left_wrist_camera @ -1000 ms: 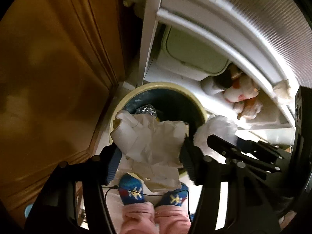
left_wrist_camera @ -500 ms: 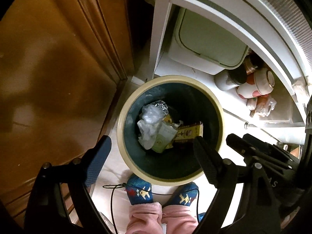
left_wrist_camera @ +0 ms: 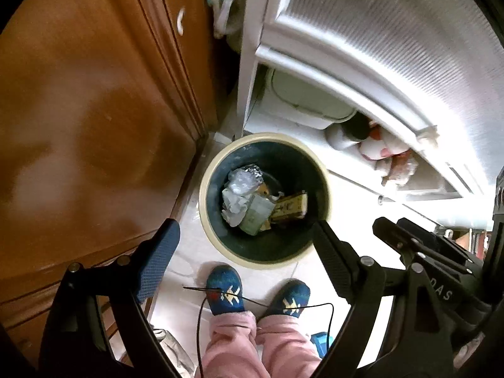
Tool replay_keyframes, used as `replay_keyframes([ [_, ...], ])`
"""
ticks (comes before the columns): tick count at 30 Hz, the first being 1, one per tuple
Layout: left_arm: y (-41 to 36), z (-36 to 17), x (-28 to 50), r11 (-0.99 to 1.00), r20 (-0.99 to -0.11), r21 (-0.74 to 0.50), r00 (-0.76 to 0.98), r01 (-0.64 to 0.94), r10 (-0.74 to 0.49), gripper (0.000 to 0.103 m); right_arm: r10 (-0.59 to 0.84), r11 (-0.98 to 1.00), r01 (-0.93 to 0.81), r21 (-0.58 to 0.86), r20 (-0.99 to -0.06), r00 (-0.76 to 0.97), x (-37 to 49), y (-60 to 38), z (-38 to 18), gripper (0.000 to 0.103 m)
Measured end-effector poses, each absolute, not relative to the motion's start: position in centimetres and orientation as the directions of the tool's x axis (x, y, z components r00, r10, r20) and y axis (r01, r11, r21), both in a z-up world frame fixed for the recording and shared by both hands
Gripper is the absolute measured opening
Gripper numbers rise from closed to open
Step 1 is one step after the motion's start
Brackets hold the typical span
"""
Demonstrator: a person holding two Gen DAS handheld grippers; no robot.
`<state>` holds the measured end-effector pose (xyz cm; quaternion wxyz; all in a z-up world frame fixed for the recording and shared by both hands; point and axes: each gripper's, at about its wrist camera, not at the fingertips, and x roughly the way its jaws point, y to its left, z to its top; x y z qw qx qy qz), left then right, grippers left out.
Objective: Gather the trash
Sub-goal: 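Raise both tools from the bin back toward the counter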
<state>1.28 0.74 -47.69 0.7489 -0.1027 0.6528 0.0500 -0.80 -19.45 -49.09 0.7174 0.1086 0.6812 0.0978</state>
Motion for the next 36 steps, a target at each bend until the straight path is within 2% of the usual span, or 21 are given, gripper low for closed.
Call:
replay_keyframes([
  [9,-1.0,-36.4,1.1,0.980,-0.972,-0.134,0.213,-0.147,-0.100,0.084,0.300,0.953,0.010,0.303,-0.947,0.116,-1.3,-21.0,-37.9,0.052],
  [21,-1.6,-20.0,0.1,0.987,-0.935,-0.160,0.325,-0.028,-0.142,0.084,0.326,0.945,-0.074,0.318,-0.923,0.206,-2.3,-20.2,-22.5,0.052],
  [29,-1.4,-10.9,0.1,0.988,-0.901,-0.140,0.406,0.065,-0.154,0.084,0.357,0.934,-0.131,0.333,-0.895,0.268,-2.9,-18.8,-13.3,0.052],
  [36,-0.1,-3.7,1.6,0.987,-0.852,-0.108,0.500,0.122,-0.155,0.084,0.327,0.945,-0.133,0.299,-0.850,0.413,-2.3,-18.5,-5.7,0.052],
])
